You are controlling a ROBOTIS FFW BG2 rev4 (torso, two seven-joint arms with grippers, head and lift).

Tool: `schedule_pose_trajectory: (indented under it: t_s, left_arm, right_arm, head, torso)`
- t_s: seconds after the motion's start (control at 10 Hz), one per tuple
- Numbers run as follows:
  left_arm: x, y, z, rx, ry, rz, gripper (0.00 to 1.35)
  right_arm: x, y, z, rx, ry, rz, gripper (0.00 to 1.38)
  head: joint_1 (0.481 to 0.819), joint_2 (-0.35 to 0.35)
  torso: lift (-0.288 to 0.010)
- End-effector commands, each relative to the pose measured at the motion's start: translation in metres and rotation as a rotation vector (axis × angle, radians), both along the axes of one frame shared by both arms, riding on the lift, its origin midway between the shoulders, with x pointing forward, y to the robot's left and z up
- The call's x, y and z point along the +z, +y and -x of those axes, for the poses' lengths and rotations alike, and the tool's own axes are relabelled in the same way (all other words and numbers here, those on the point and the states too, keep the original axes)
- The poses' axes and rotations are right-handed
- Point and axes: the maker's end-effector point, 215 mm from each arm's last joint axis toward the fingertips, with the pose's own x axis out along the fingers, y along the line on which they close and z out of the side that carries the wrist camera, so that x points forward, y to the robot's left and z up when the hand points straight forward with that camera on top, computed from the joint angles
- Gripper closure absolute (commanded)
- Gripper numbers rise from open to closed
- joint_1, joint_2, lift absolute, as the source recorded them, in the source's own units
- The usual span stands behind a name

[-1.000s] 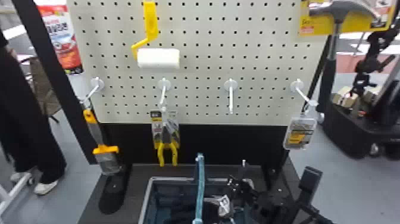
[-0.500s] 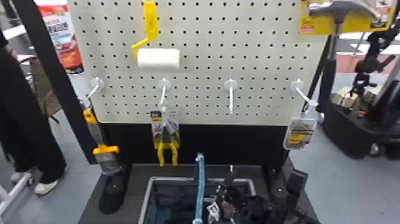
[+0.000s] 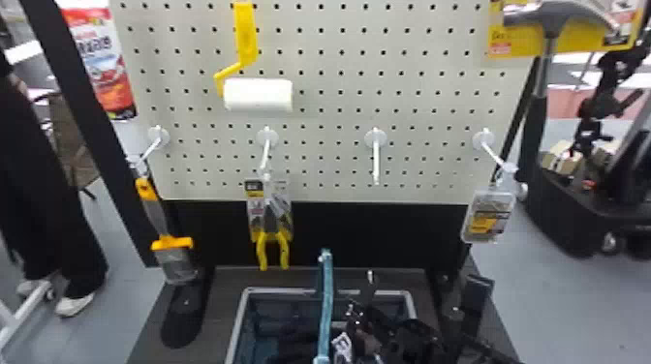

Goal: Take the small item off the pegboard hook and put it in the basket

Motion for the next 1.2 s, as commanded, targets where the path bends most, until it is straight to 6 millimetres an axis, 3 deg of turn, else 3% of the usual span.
schedule_pose_trajectory:
  t_s: [0.0,0.1,0.2,0.5,1.0,1.1]
  left_arm:
    - [-0.001,0.0,0.0,-0.001,0.001,0.001,0.14]
    - [-0.001,0.0,0.0,-0.001,0.001,0.001,0.14]
    - [-0.001,-0.001,0.0,-0.002,0.001,0.001,0.14]
    - [-0.001,-0.001,0.0,-0.003,0.001,0.002,0.14]
    - [-0.001,-0.001,0.0,-0.003,0.001,0.002,0.14]
    - [0.001,-0.002,0.0,-0.004,-0.004,-0.004,0.13]
  right_arm:
    - [-0.002,0.001,0.001,0.007,0.005,0.007,0.91]
    - [0.002,0.0,-0.001,0.01,-0.01,0.019,0.35]
    - [0.002,0.0,-0.001,0.01,-0.015,0.026,0.03]
    - [0.004,0.0,-0.001,0.01,-0.022,0.03,0.2]
    - [0.008,0.001,-0.002,0.01,-0.029,0.03,0.2]
    - [0.017,-0.003,-0.005,0.0,-0.068,0.06,0.2]
  head:
    - [0.549,0.0]
    - [0.549,0.0]
    - [0.549,0.0]
    - [0.549,0.0]
    - [0.549,0.0]
    - [0.549,0.0]
  torso:
    - [-0.1]
    - [-0.1]
    - [-0.1]
    - [-0.1]
    - [-0.1]
    - [-0.1]
